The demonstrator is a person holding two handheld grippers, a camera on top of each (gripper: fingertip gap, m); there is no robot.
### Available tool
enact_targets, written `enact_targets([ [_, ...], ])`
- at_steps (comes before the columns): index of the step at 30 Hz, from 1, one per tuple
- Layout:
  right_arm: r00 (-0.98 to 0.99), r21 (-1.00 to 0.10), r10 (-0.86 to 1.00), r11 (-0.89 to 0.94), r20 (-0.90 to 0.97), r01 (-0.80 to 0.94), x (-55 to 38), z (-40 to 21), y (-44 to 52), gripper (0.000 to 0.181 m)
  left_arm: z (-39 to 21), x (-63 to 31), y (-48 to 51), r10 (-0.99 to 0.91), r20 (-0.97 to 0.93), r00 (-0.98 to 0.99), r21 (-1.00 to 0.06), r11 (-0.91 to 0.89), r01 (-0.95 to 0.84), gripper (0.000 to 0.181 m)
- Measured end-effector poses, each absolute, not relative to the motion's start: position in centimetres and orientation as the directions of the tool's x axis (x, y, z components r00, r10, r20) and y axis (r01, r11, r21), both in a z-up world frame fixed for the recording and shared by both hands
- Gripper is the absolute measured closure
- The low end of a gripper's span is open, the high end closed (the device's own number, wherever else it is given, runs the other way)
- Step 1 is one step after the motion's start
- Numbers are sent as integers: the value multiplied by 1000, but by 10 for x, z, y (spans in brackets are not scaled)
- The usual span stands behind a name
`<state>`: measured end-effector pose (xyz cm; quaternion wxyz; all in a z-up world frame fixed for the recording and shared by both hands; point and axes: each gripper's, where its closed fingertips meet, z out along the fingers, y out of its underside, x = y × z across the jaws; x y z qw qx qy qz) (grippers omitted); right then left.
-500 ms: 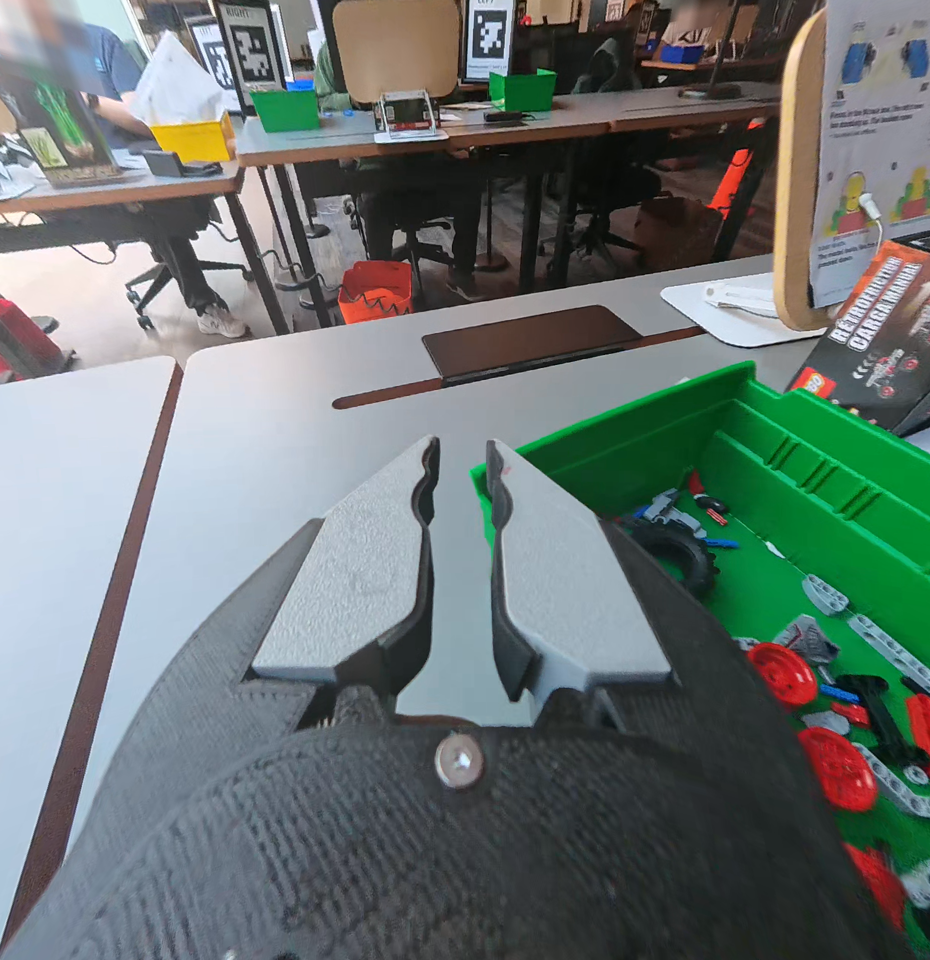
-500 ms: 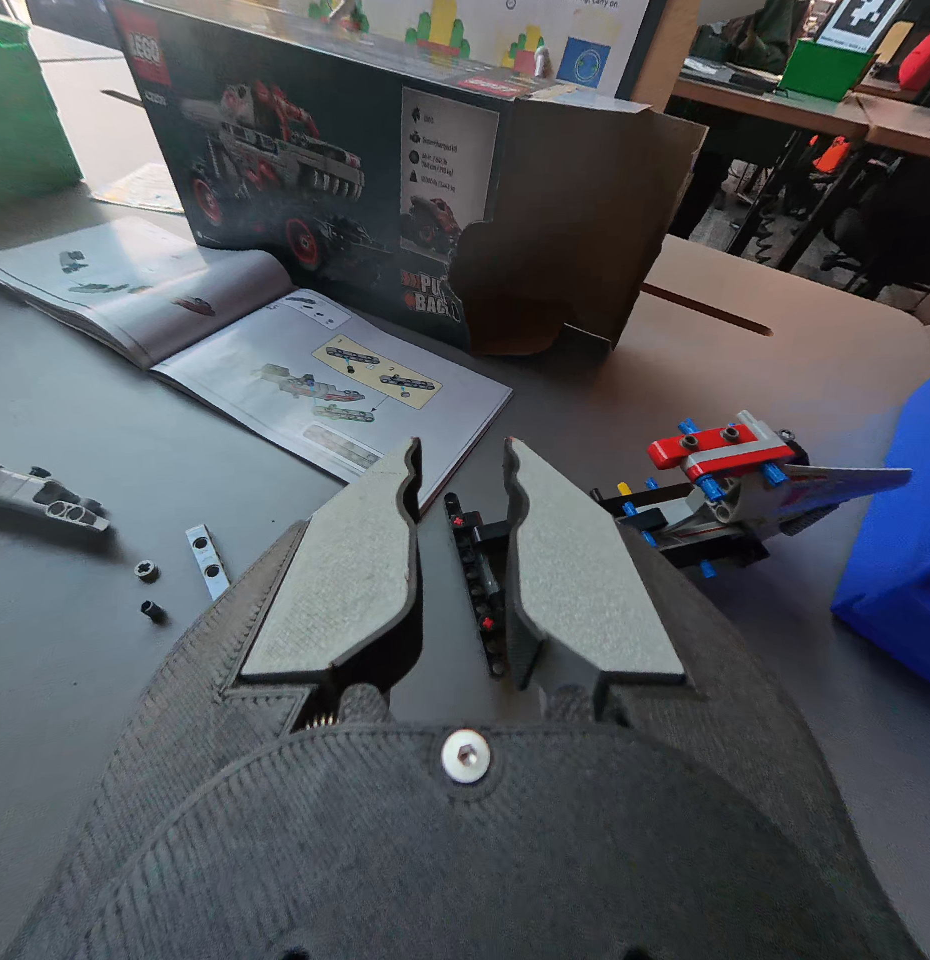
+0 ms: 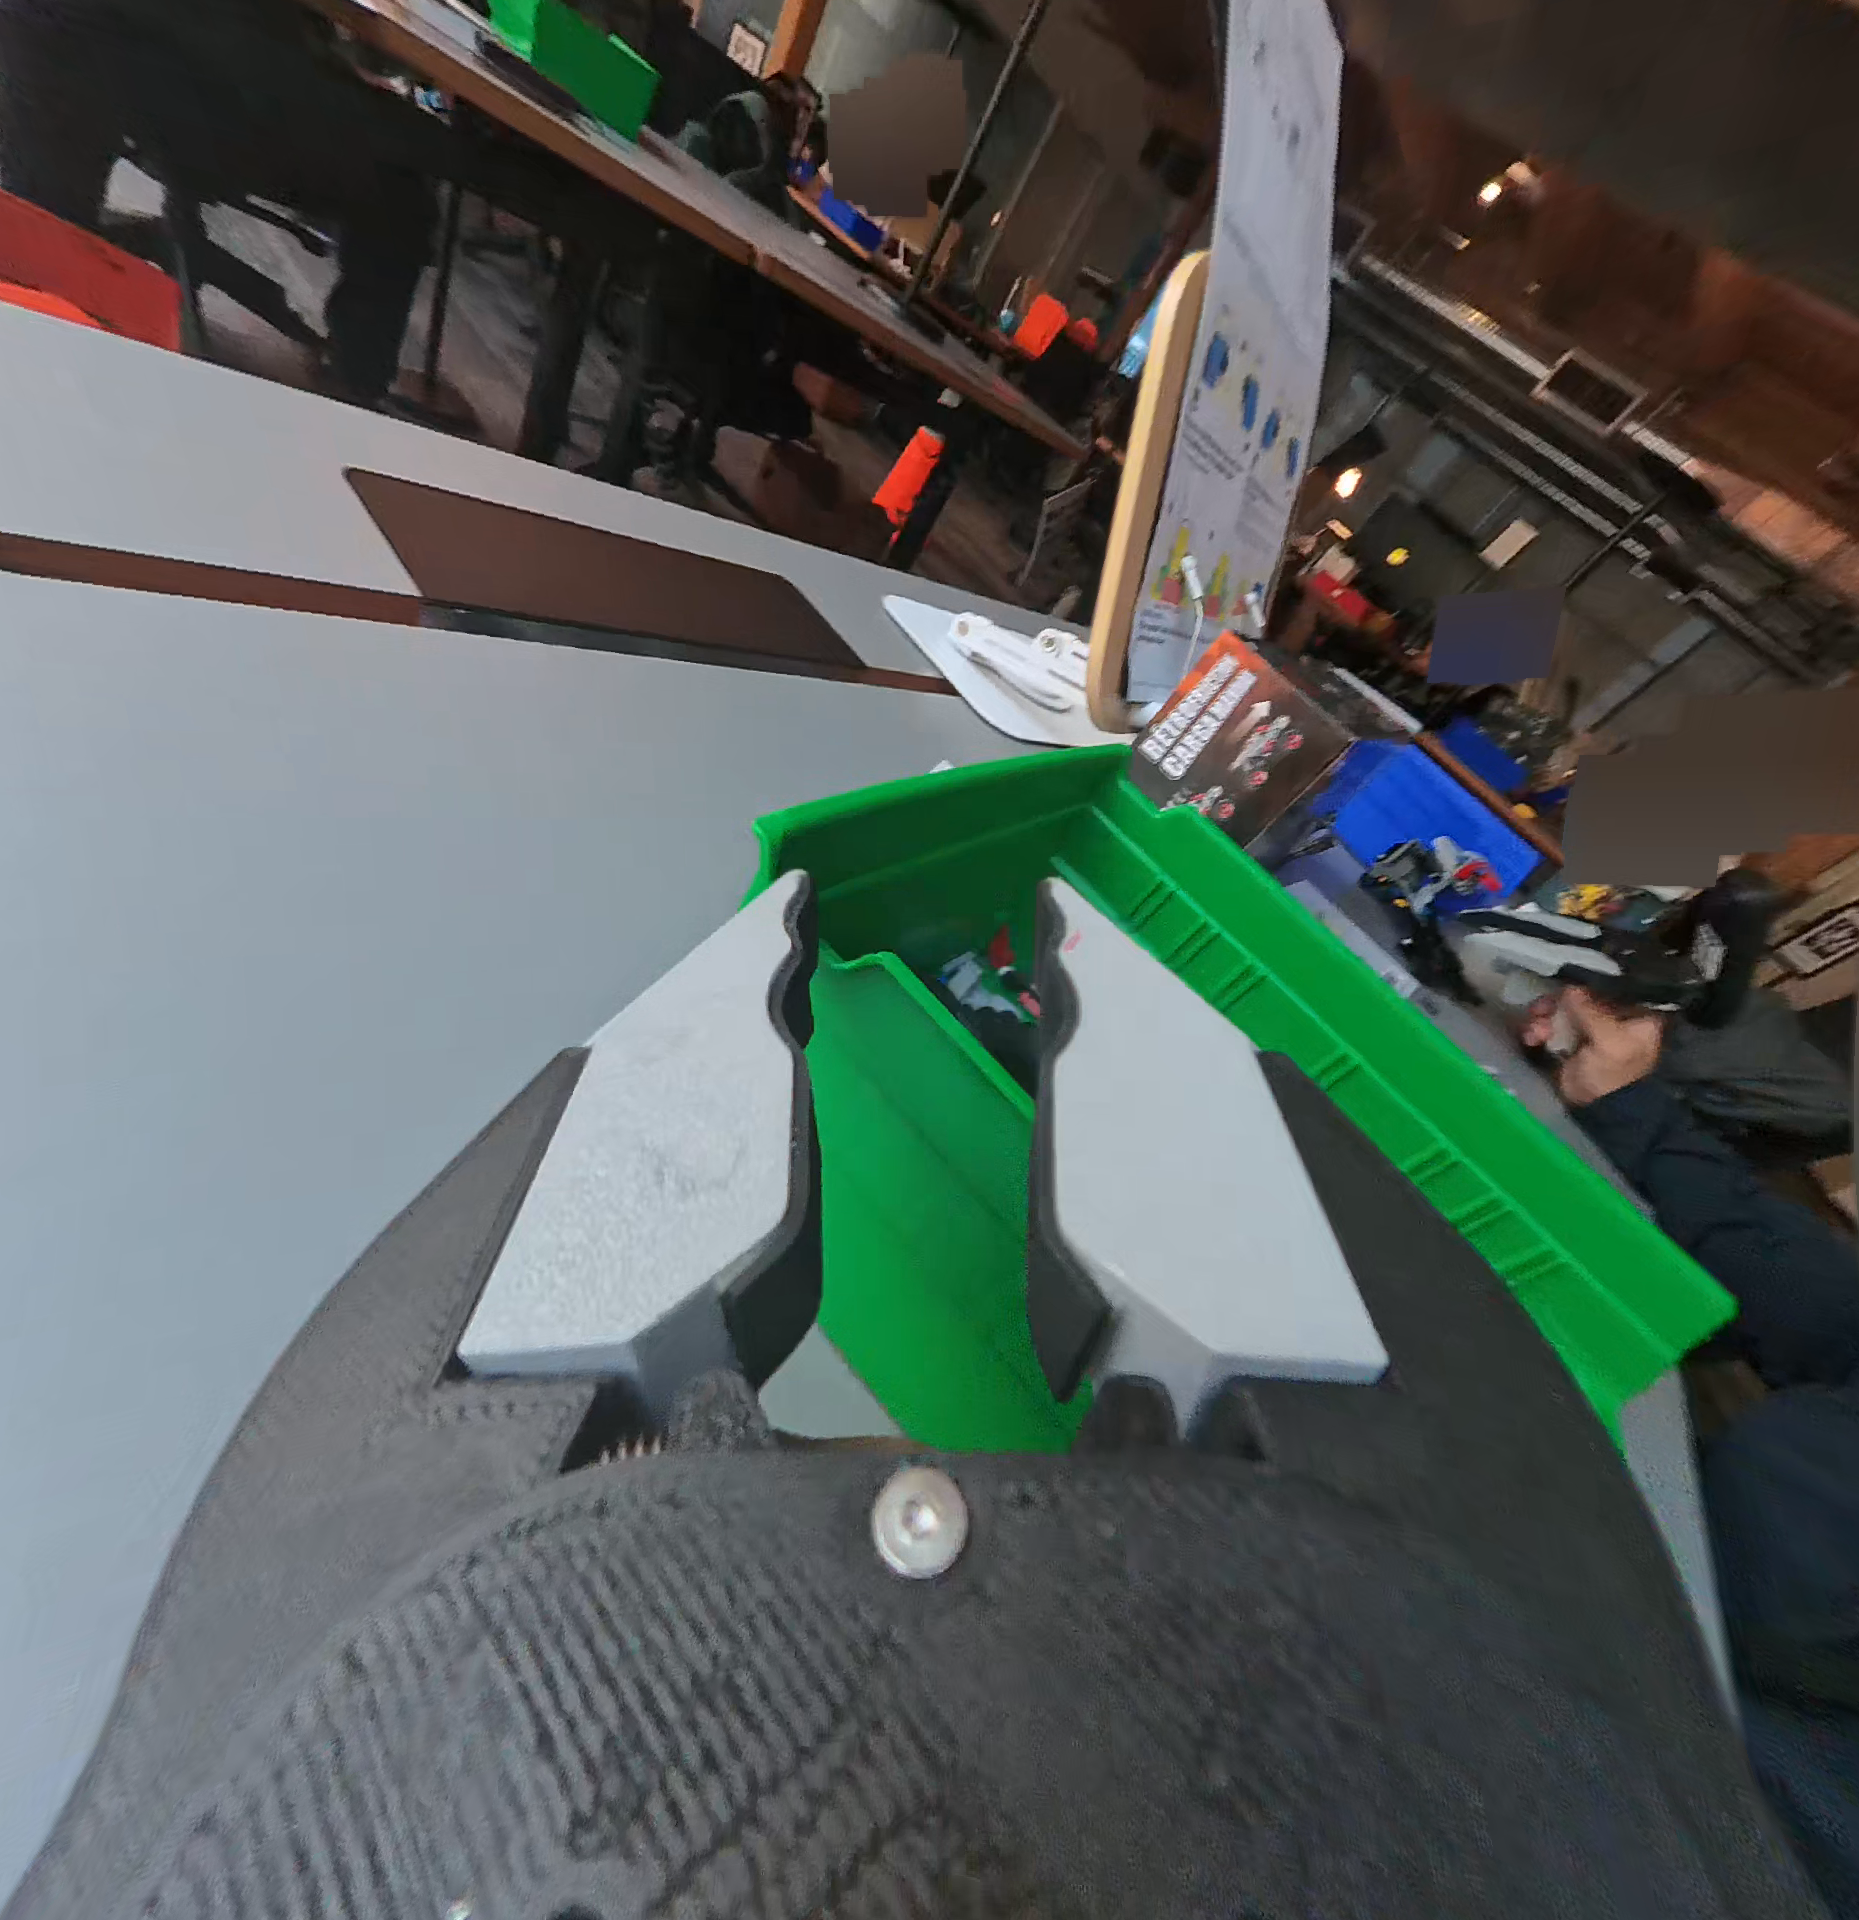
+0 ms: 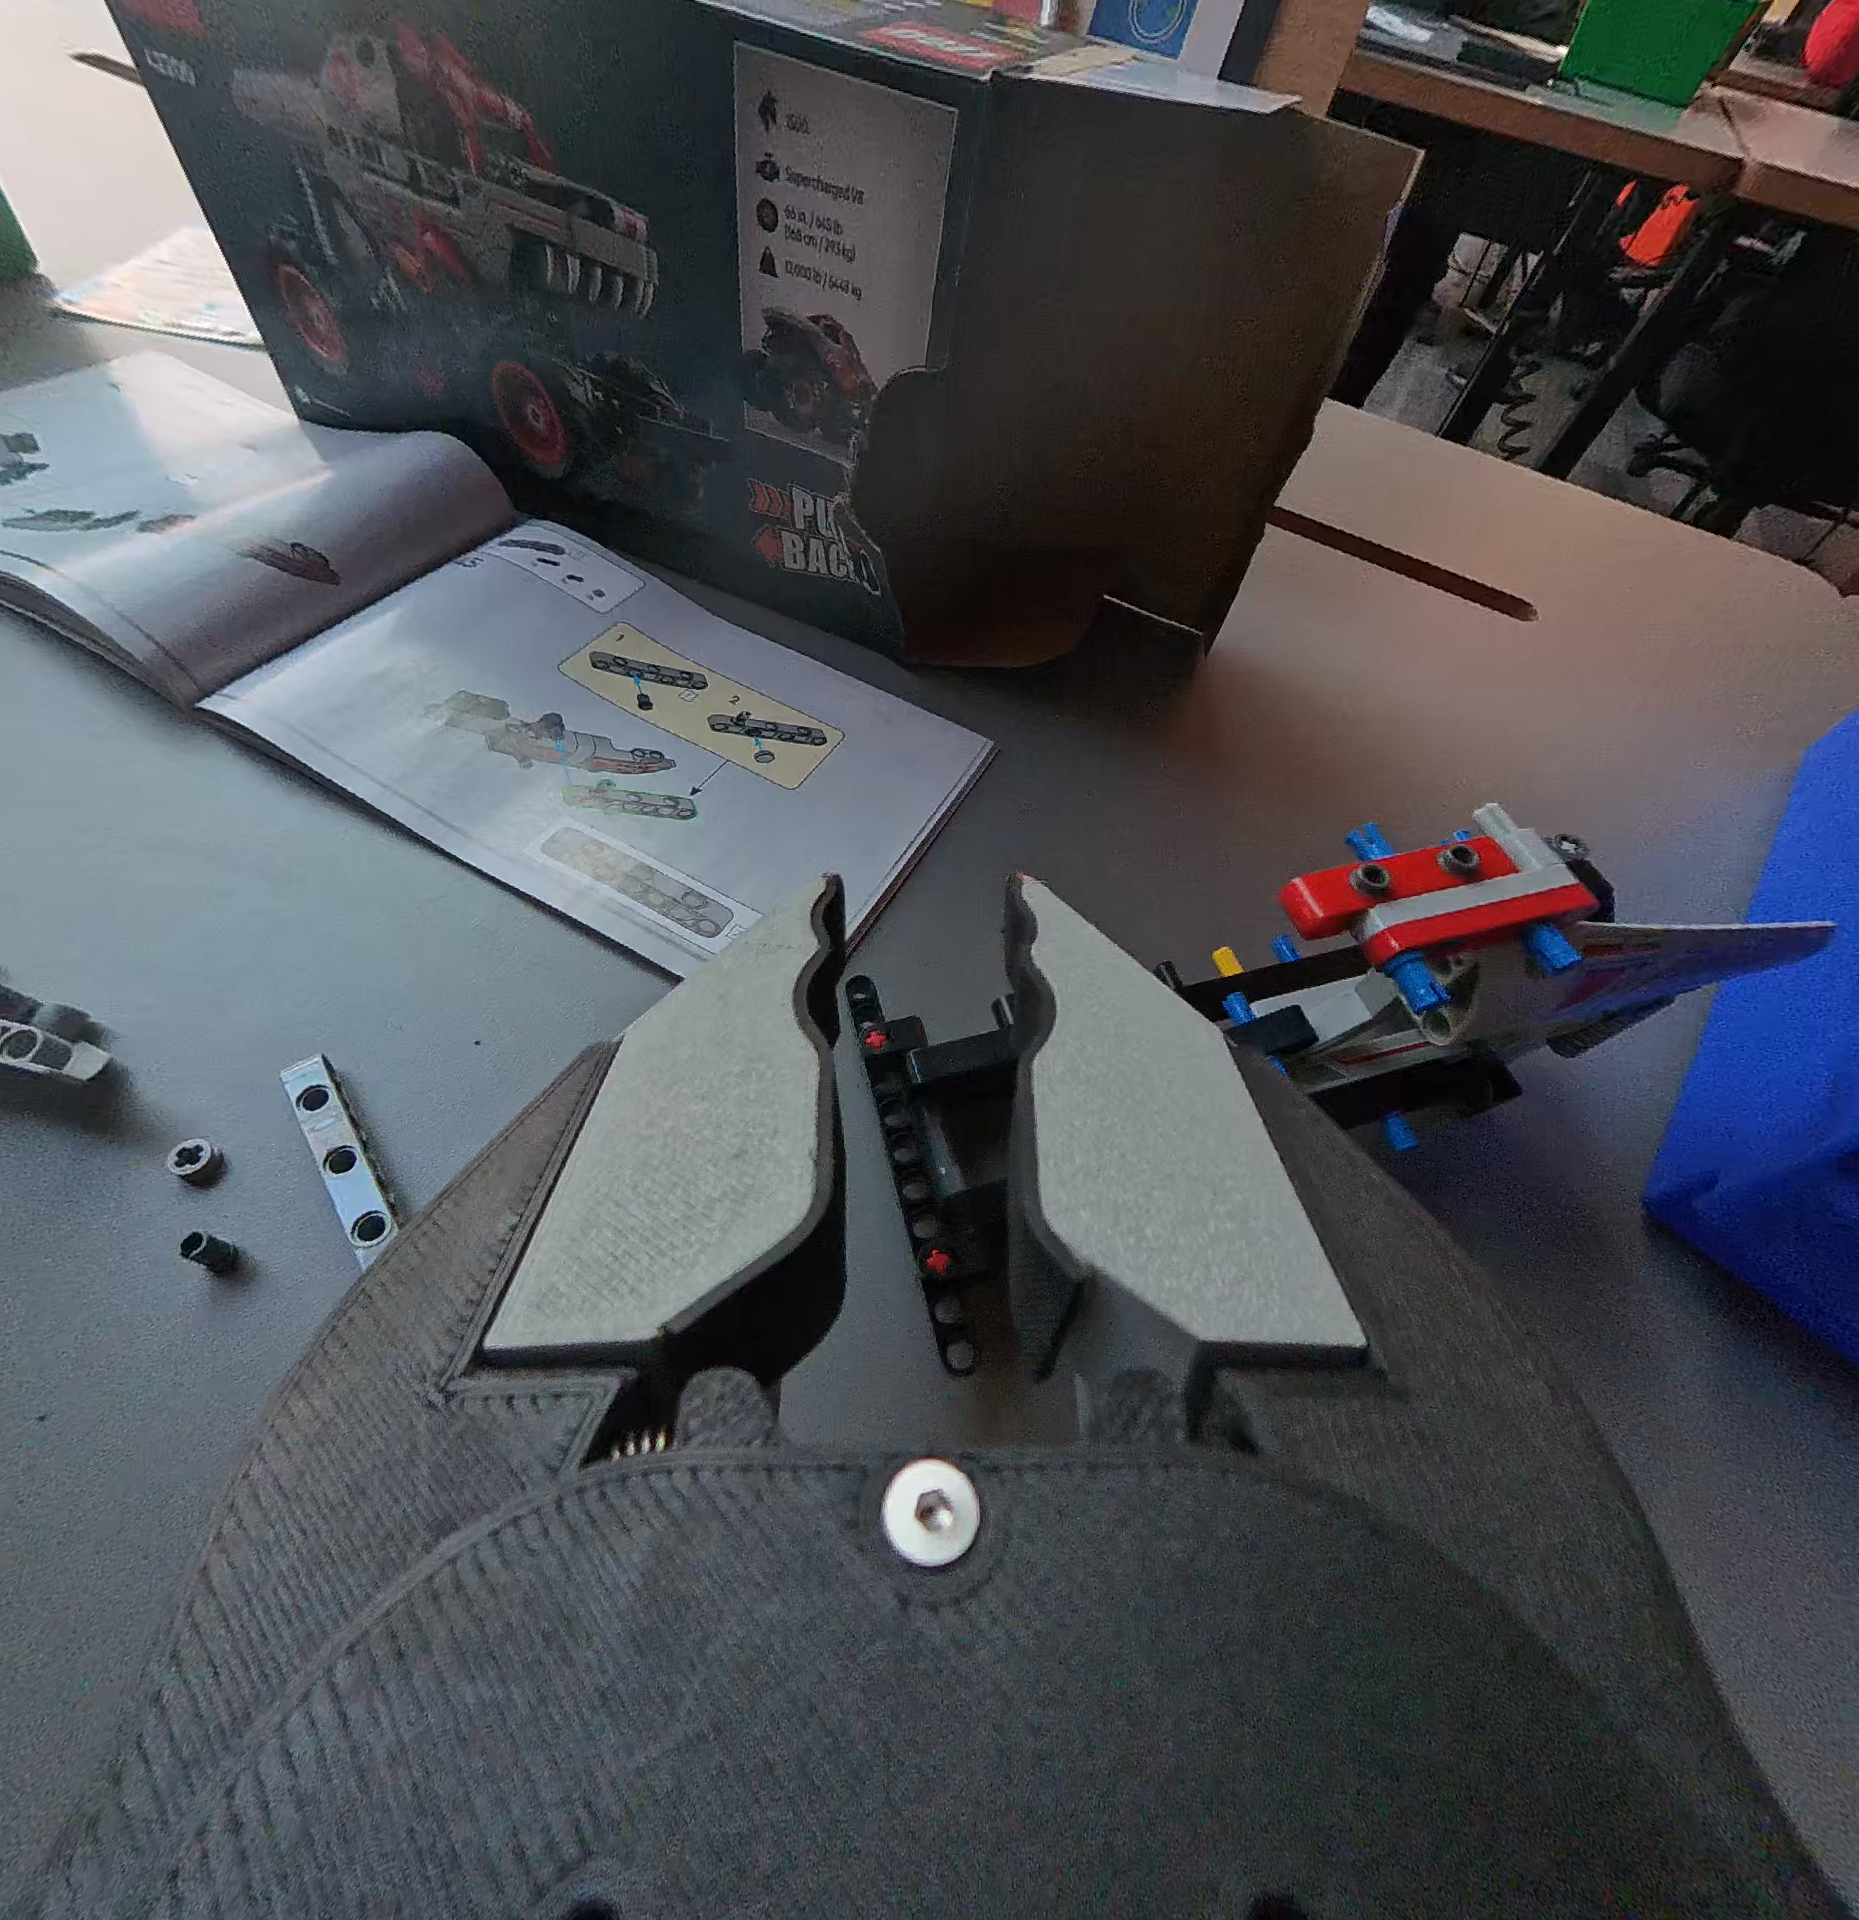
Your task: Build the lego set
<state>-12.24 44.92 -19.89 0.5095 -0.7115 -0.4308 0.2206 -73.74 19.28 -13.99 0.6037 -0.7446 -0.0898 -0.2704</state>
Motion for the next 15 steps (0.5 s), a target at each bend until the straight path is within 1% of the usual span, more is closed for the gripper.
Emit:
enact_targets([
  [2, 537, -916, 835, -115, 121, 384, -122, -199, 451, 154, -135, -733, 192, -234, 561, 794, -823, -261, 505, 145],
  [3, 539, -916, 833, -115, 121, 384, -121, -199, 452, 154, -135, -732, 191, -237, 568, 789, -818, -270, 508, 144],
  [4, 541, -915, 832, -116, 122, 385, -121, -199, 452, 154, -137, -734, 191, -222, 563, 796, -819, -278, 502, 139],
  [5, 543, -915, 831, -118, 123, 387, -121, -199, 453, 154, -138, -735, 191, -217, 549, 807, -827, -278, 488, 139],
  [7, 543, -914, 831, -122, 119, 387, -121, -200, 453, 154, -138, -749, 191, -138, 505, 852, -852, -240, 466, 134],
  [8, 542, -914, 832, -123, 118, 387, -121, -200, 453, 154, -134, -760, 190, -80, 483, 872, -866, -189, 462, 123],
  [10, 540, -916, 834, -119, 117, 383, -122, -199, 452, 155, -127, -767, 186, -54, 459, 887, -883, -138, 448, 126],
  [12, 538, -918, 835, -118, 116, 380, -122, -198, 452, 155, -132, -762, 187, -70, 477, 876, -871, -177, 459, 118],
  [13, 537, -918, 836, -118, 114, 378, -122, -198, 452, 155, -138, -756, 190, -84, 496, 864, -855, -221, 470, 111],
  [14, 536, -919, 837, -117, 112, 376, -122, -198, 451, 155, -146, -750, 192, -94, 513, 853, -838, -268, 475, 109],
  [15, 535, -921, 837, -115, 112, 373, -122, -197, 451, 155, -155, -746, 194, -94, 523, 847, -825, -306, 476, 124],
])
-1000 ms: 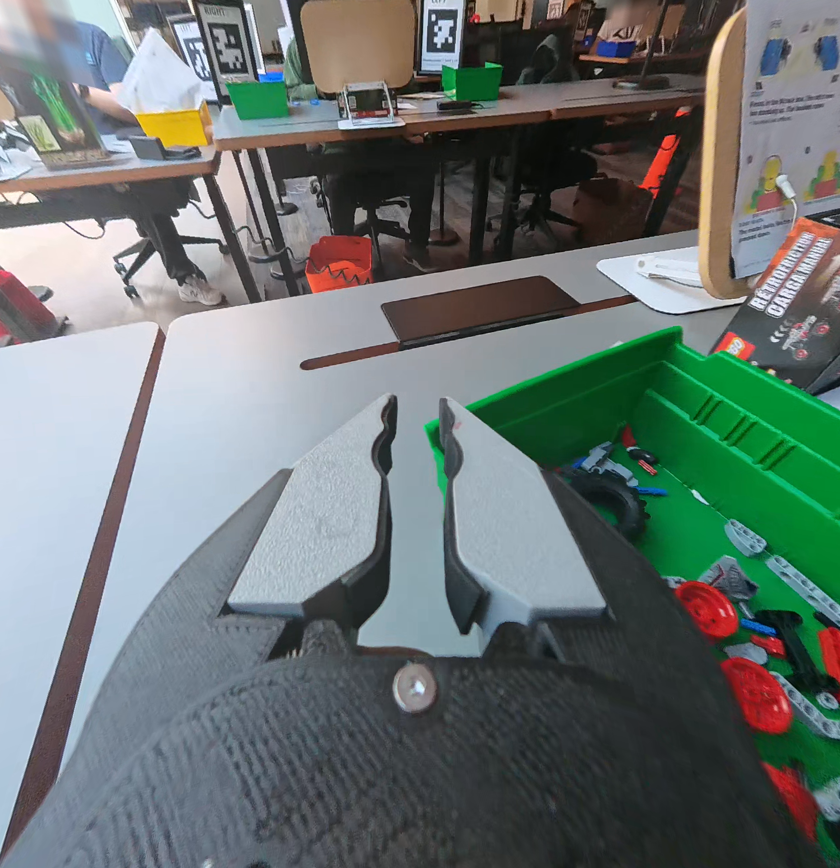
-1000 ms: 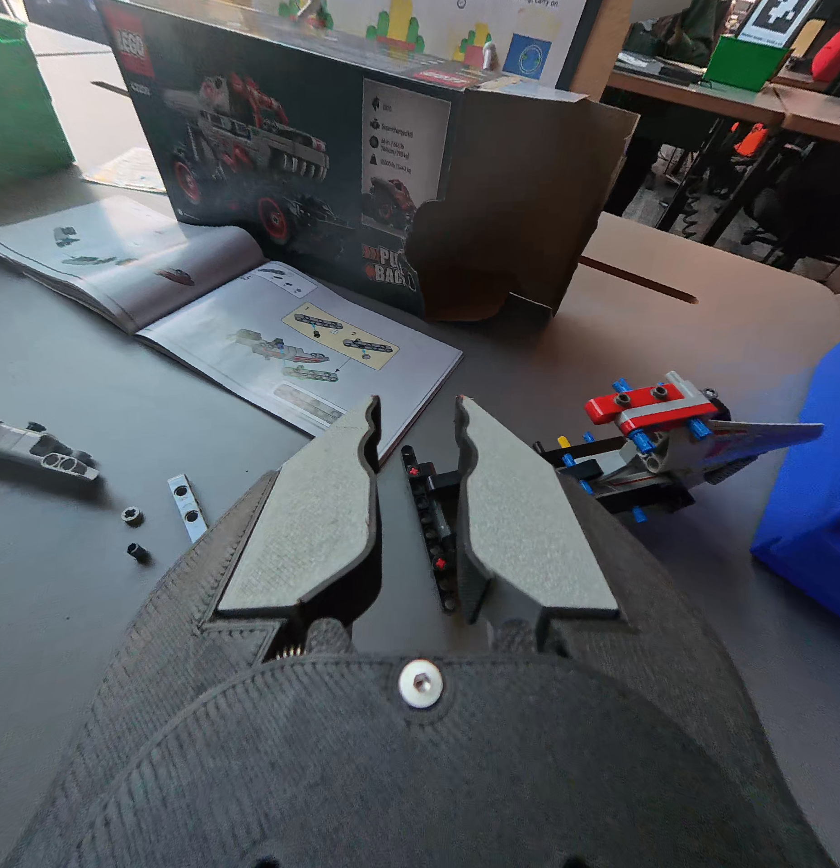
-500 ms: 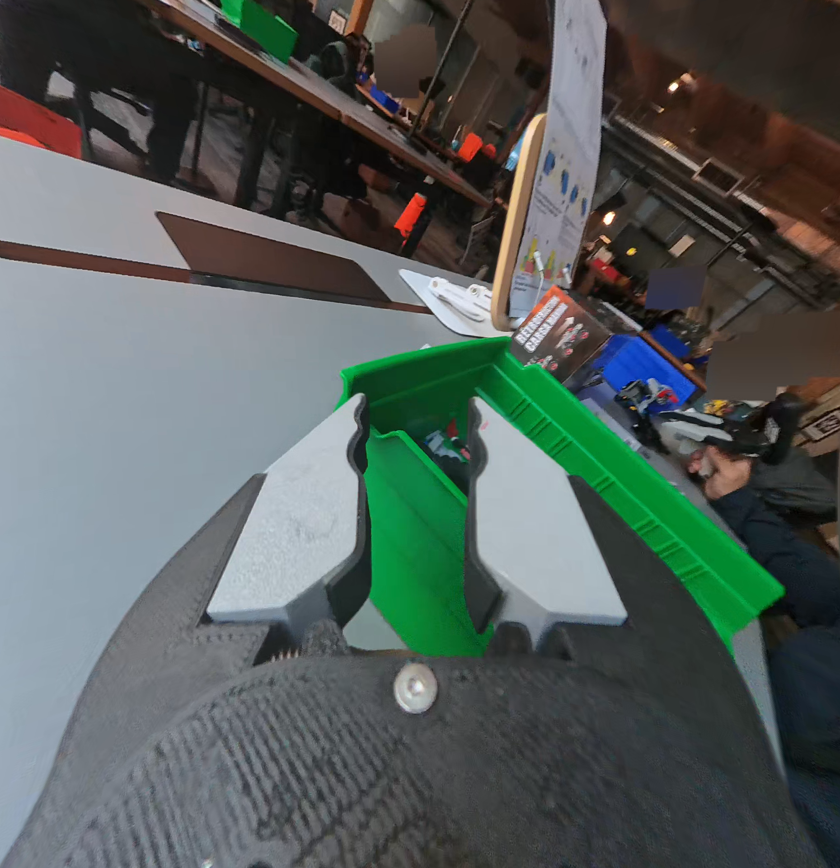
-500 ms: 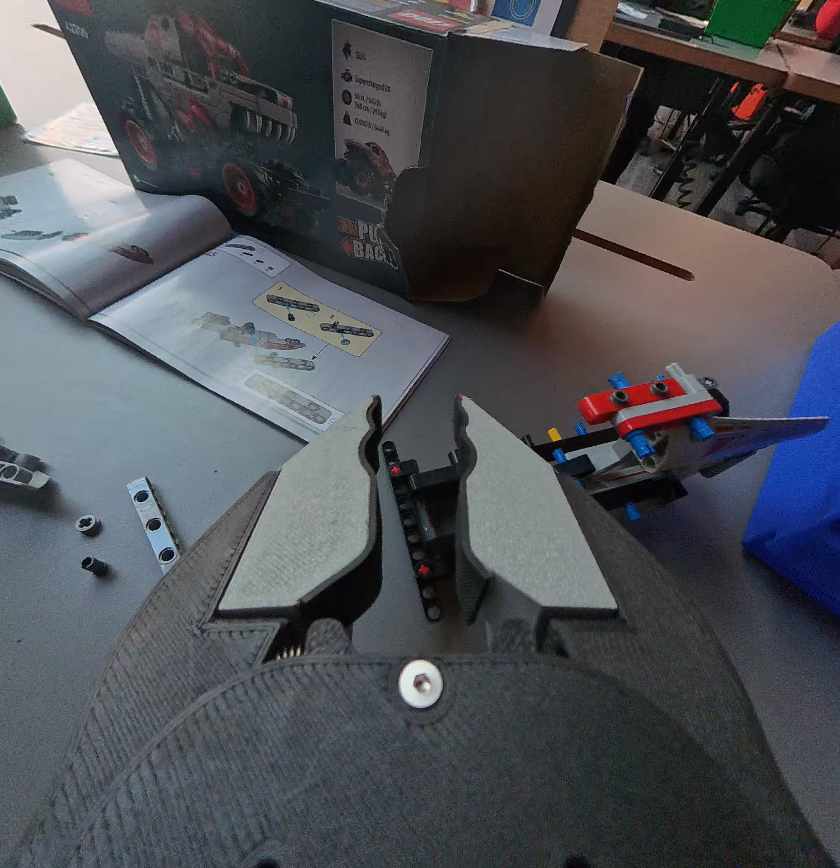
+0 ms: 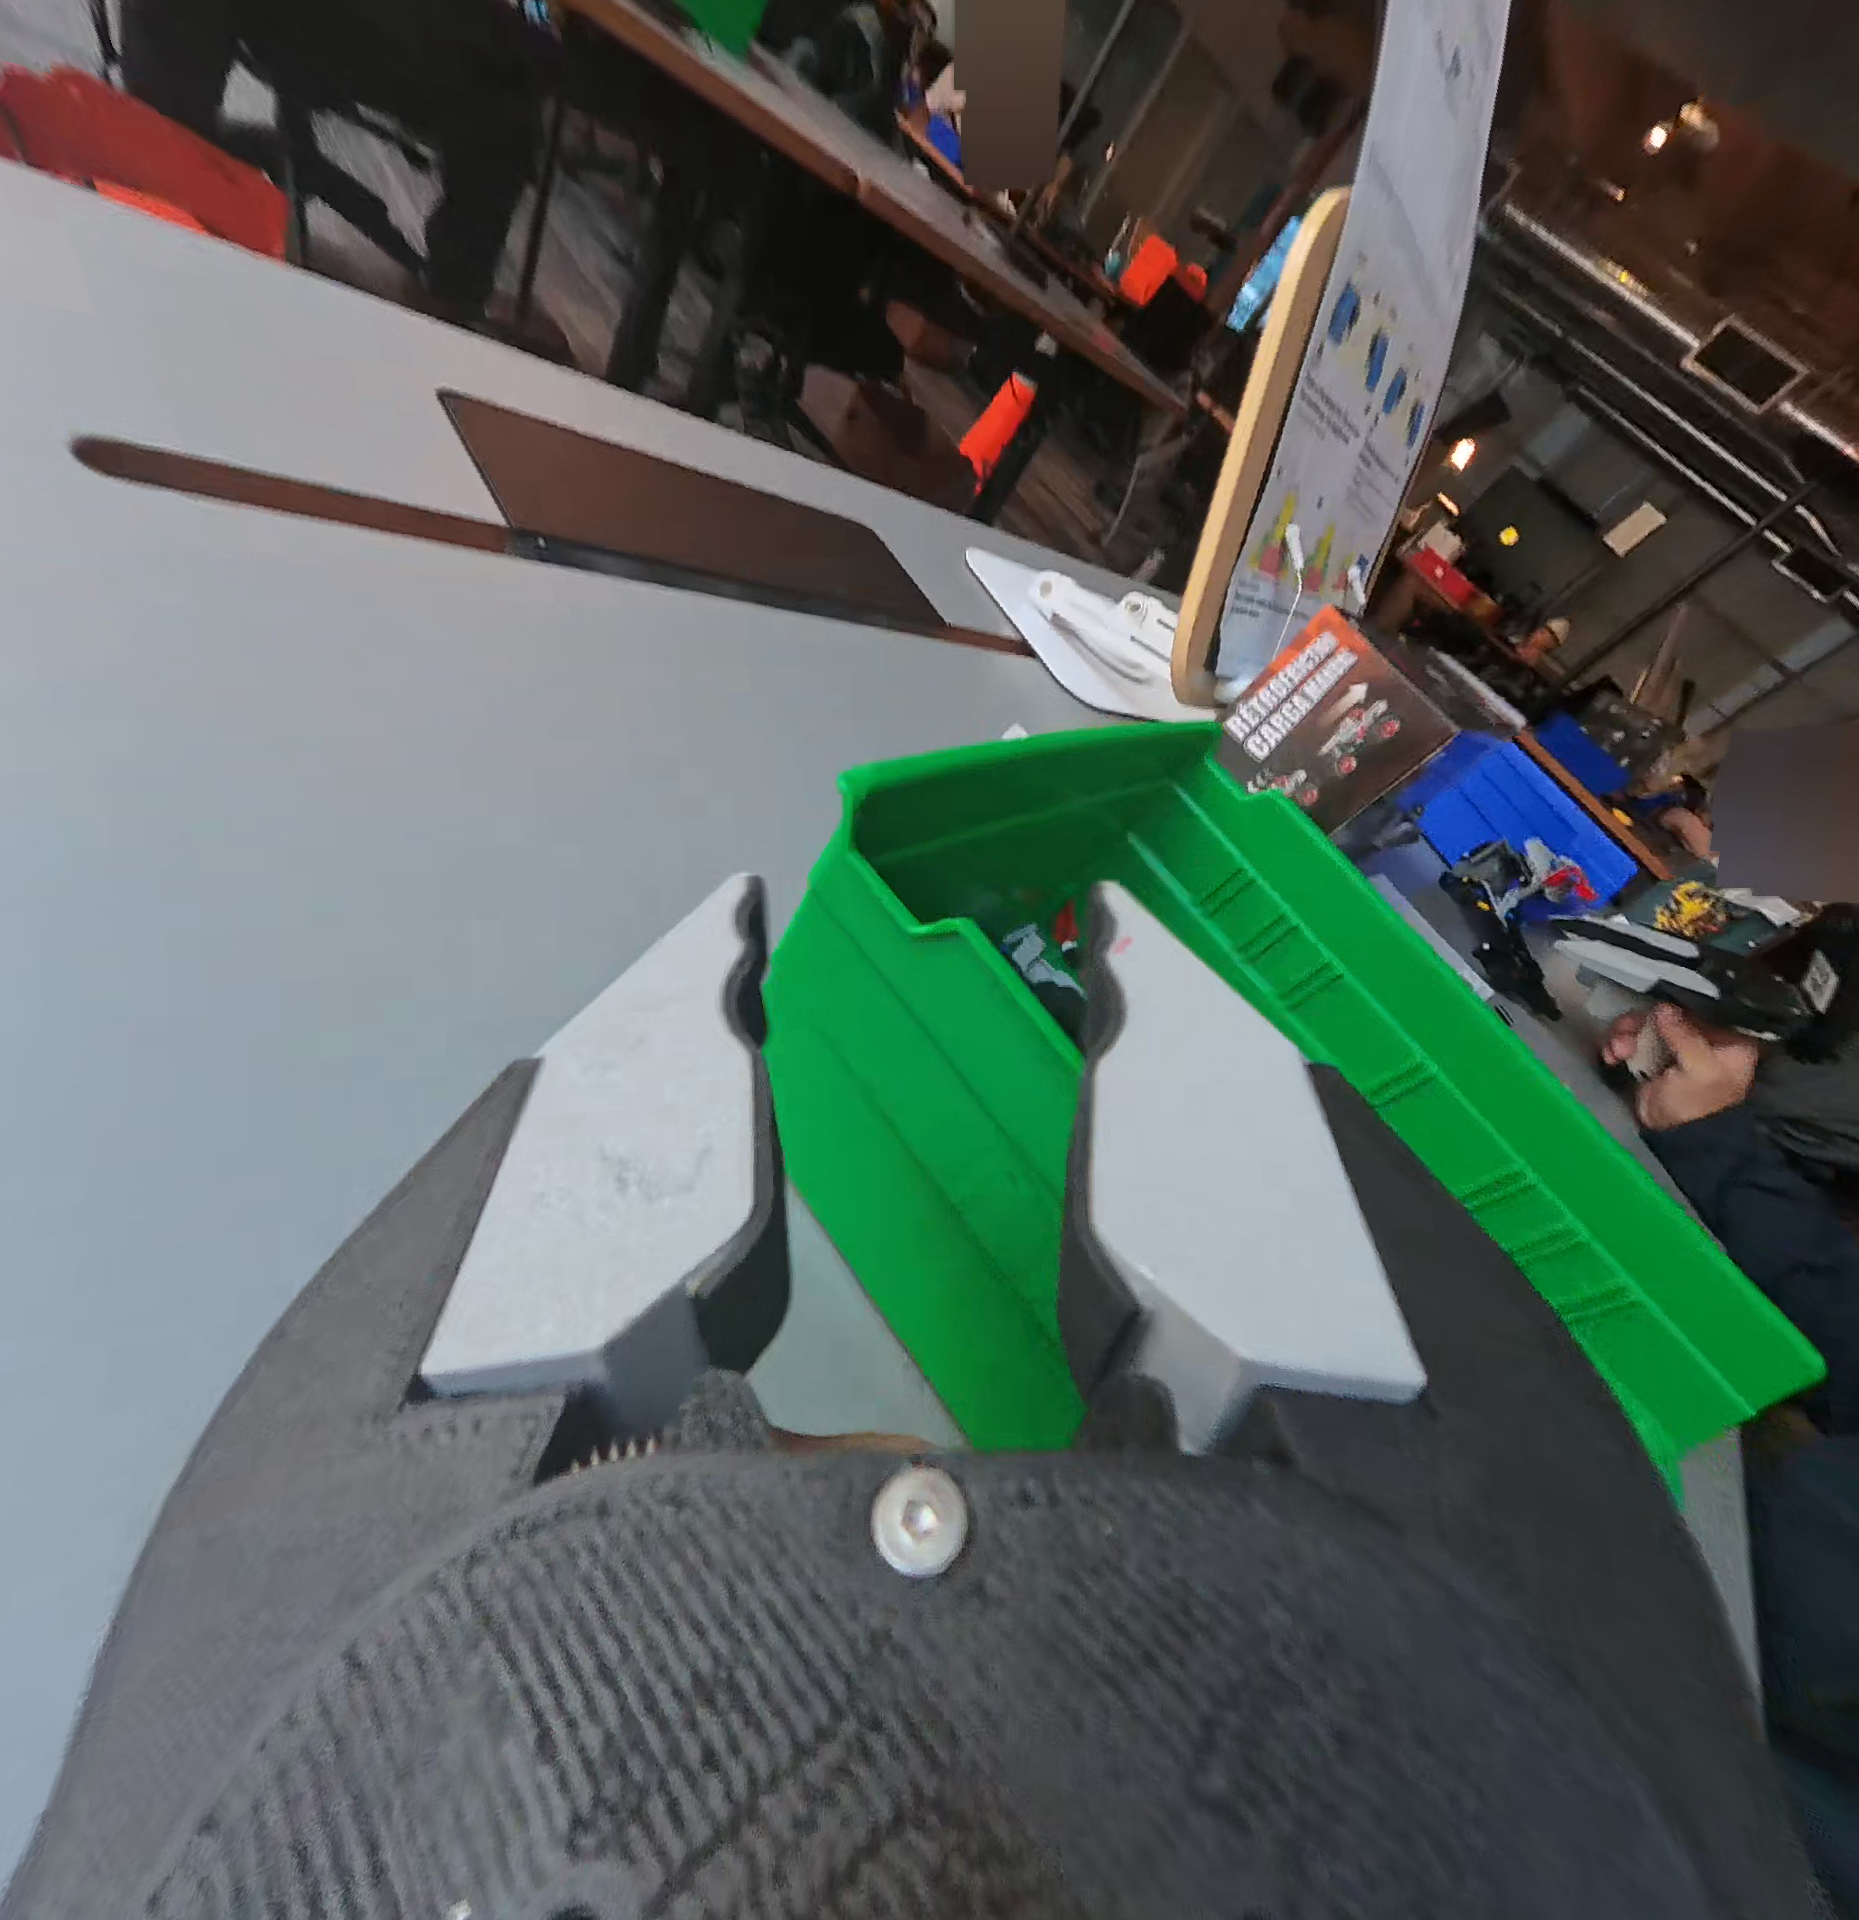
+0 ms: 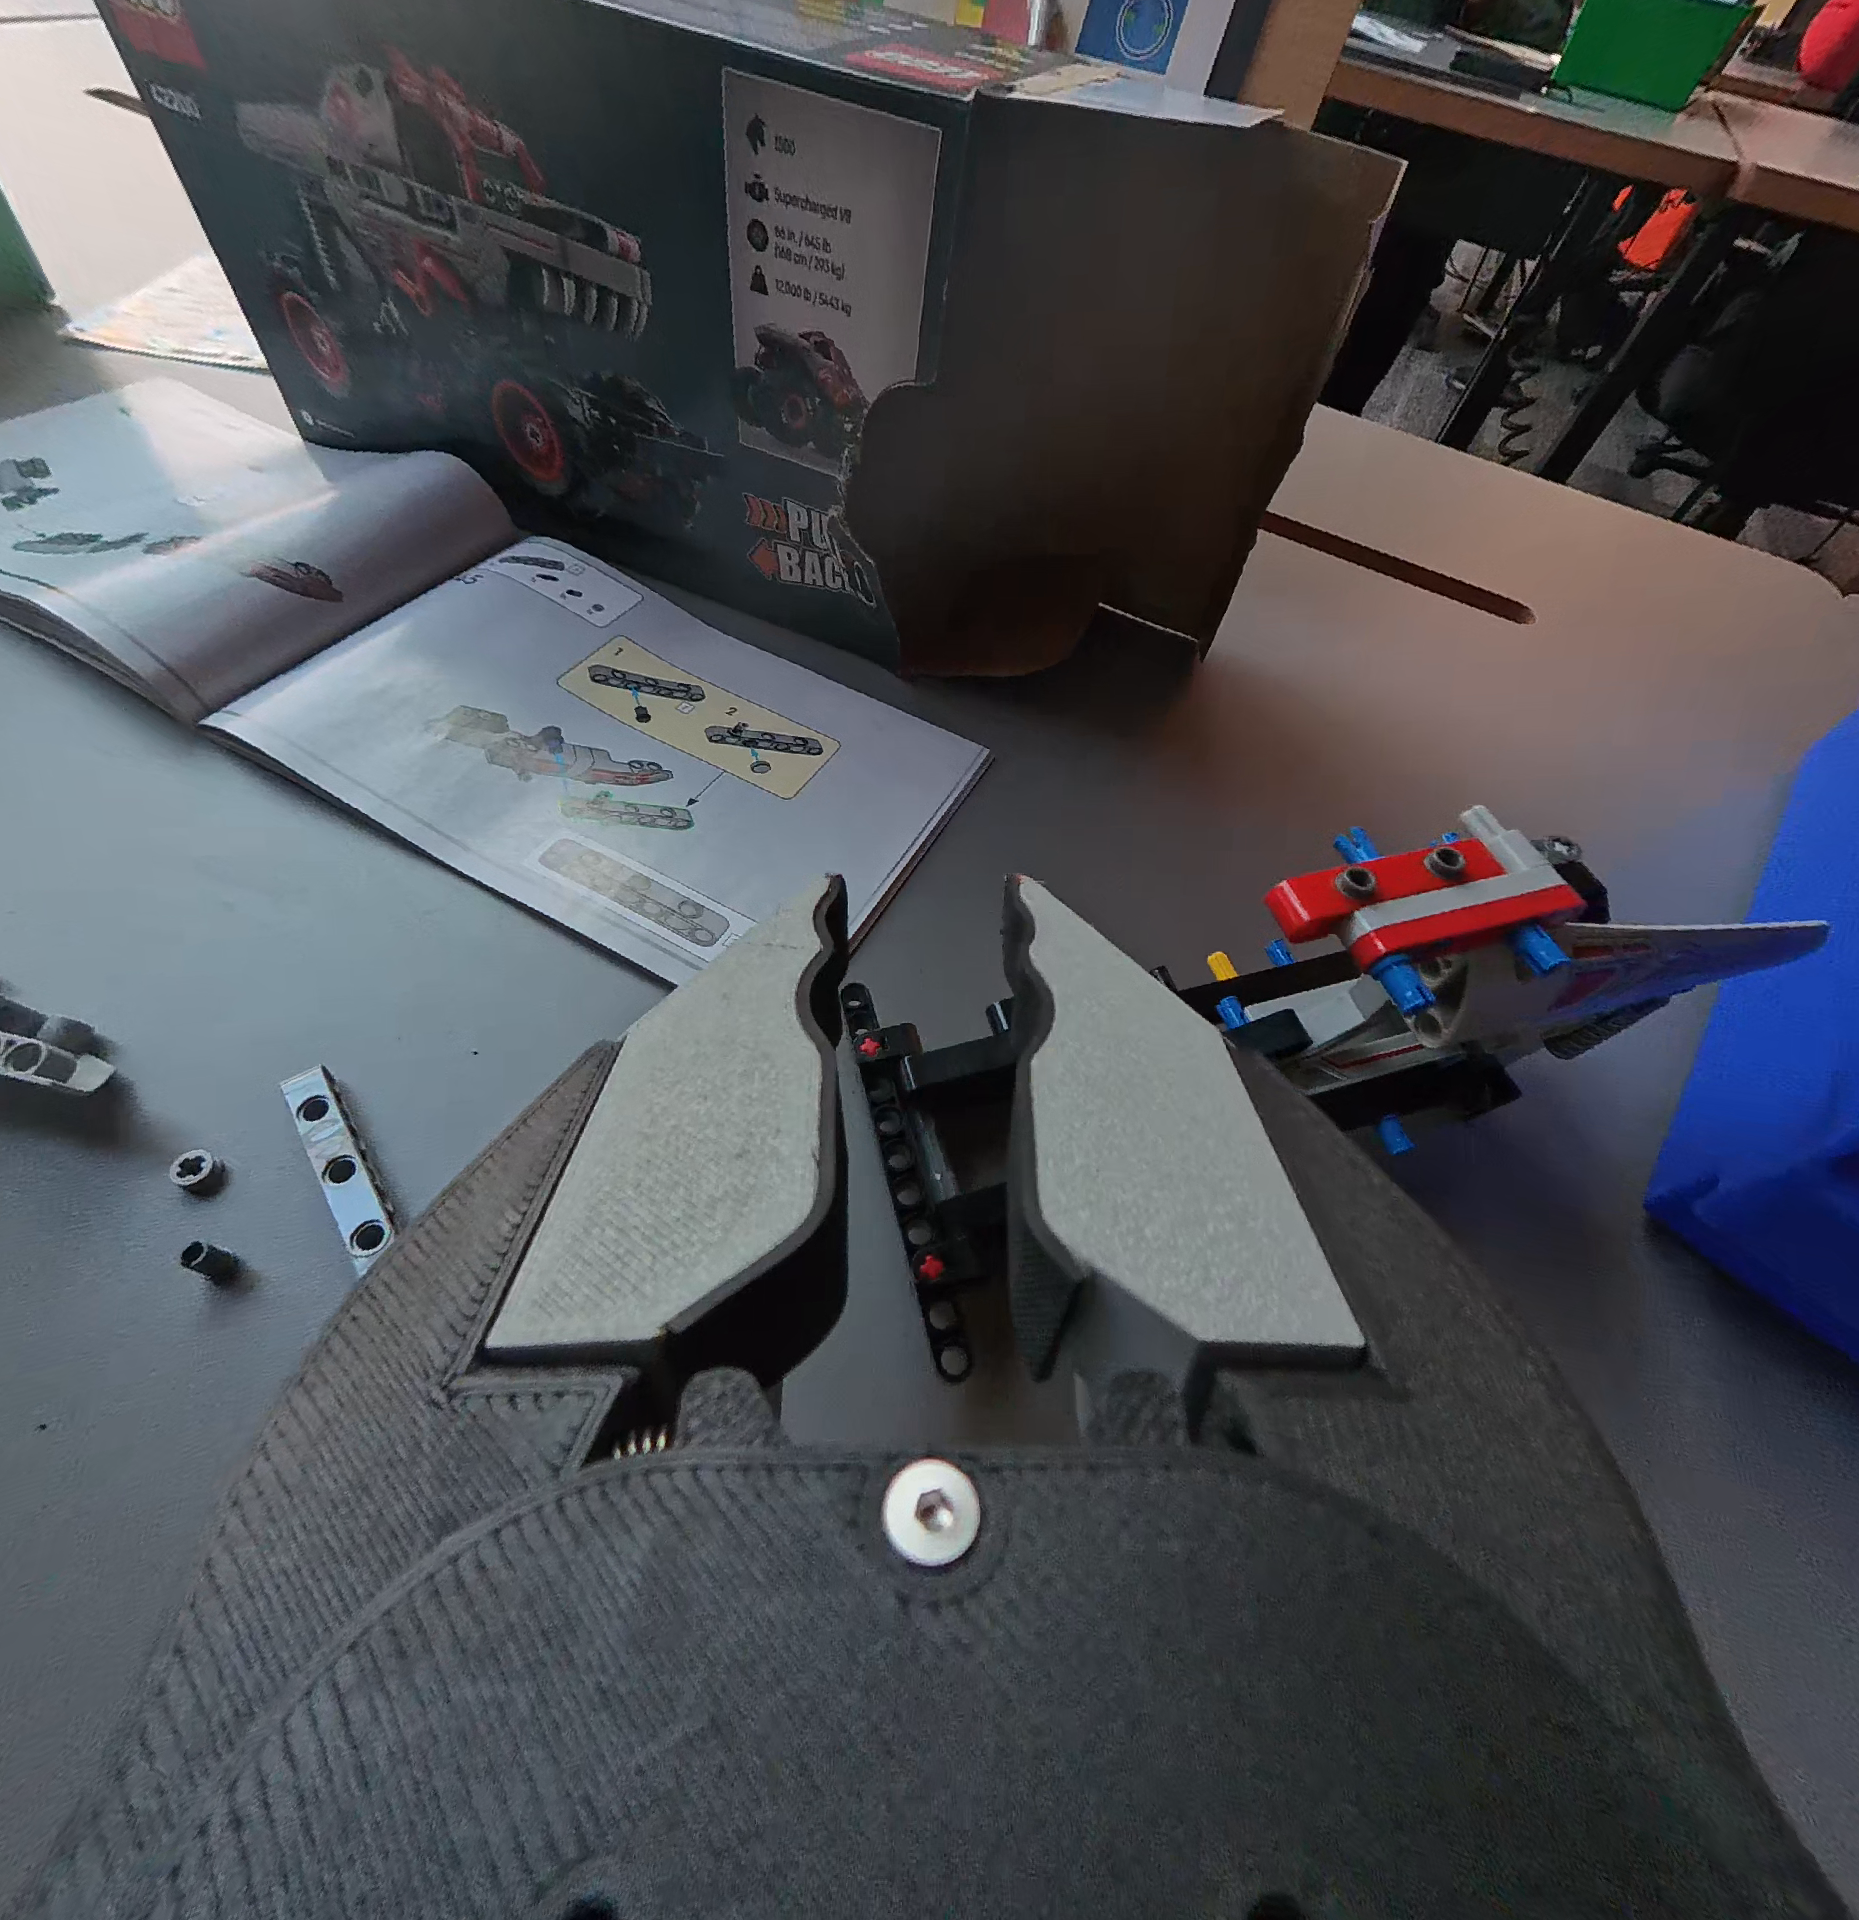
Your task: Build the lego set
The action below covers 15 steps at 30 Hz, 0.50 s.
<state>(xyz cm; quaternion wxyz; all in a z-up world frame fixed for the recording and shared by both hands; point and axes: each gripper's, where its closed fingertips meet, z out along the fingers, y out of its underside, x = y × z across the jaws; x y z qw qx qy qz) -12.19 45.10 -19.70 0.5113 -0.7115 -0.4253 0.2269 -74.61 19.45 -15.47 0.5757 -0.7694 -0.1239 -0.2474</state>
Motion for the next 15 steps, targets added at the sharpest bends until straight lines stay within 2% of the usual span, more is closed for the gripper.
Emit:
enact_targets([
  [1, 535, -921, 838, -115, 111, 372, -122, -197, 451, 155, -161, -742, 196, -104, 527, 843, -817, -333, 470, 128],
  [2, 533, -922, 839, -115, 110, 371, -122, -197, 451, 155, -164, -742, 197, -105, 535, 838, -811, -341, 475, 125],
  [4, 531, -922, 840, -113, 110, 370, -122, -196, 450, 155, -160, -734, 197, -165, 570, 805, -799, -337, 498, 141],
  [10, 526, -916, 842, -113, 116, 384, -123, -199, 449, 156, -159, -733, 195, -153, 536, 830, -818, -339, 465, 143],
  [15, 524, -914, 843, -114, 118, 390, -124, -200, 449, 157, -156, -728, 193, -130, 473, 871, -850, -325, 413, 151],
])
